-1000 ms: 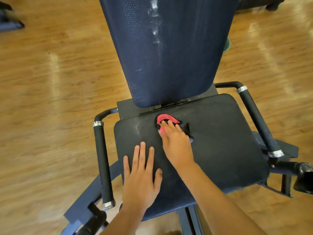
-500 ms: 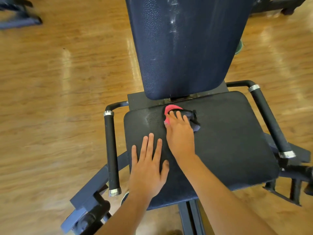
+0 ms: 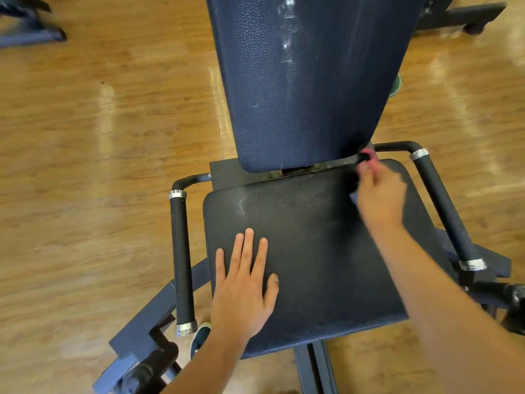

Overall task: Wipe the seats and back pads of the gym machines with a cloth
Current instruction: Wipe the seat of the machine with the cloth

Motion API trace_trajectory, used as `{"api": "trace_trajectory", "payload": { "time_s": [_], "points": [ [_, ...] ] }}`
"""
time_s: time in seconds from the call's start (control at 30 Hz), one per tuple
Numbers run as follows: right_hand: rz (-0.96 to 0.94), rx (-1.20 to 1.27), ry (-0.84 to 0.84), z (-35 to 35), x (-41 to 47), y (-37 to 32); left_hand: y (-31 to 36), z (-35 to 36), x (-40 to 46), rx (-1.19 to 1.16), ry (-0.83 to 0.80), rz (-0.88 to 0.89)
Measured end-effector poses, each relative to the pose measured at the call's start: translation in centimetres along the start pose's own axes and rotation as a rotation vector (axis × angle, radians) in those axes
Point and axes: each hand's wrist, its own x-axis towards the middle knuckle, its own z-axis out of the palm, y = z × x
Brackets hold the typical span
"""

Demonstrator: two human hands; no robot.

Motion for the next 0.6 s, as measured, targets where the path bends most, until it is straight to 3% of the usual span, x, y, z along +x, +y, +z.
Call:
{"api": "trace_trajectory", "payload": {
  "time_s": [0.1,0.23,0.33,0.47,0.53,0.6],
  "points": [
    [-0.171,-0.292,-0.144,3.8,-3.9,0.3,0.1,-0.1,-0.1,0.004,0.003,0.002],
    [-0.375,-0.213,-0.21,6.1,-9.9,-2.9,0.1,-0.1,0.0,0.006,0.014,0.015],
    [-0.237,-0.088,-0.207,5.8,-9.0,-3.7,0.1,-0.1,-0.1,0.002,0.01,0.009],
    [0.044,0.155,0.017,2.9,-6.2,-3.6,0.2,-0.1,-0.1,0.003,-0.001,0.004],
    [0.125,0.145,0.035,3.2,-6.4,-4.1,0.2,-0.1,-0.2,0.006,-0.003,0.007],
    [0.054,0.008,0.006,5.1,-8.3,-4.8,0.1,-0.1,-0.1,-0.002,0.0,0.013]
  ]
}}
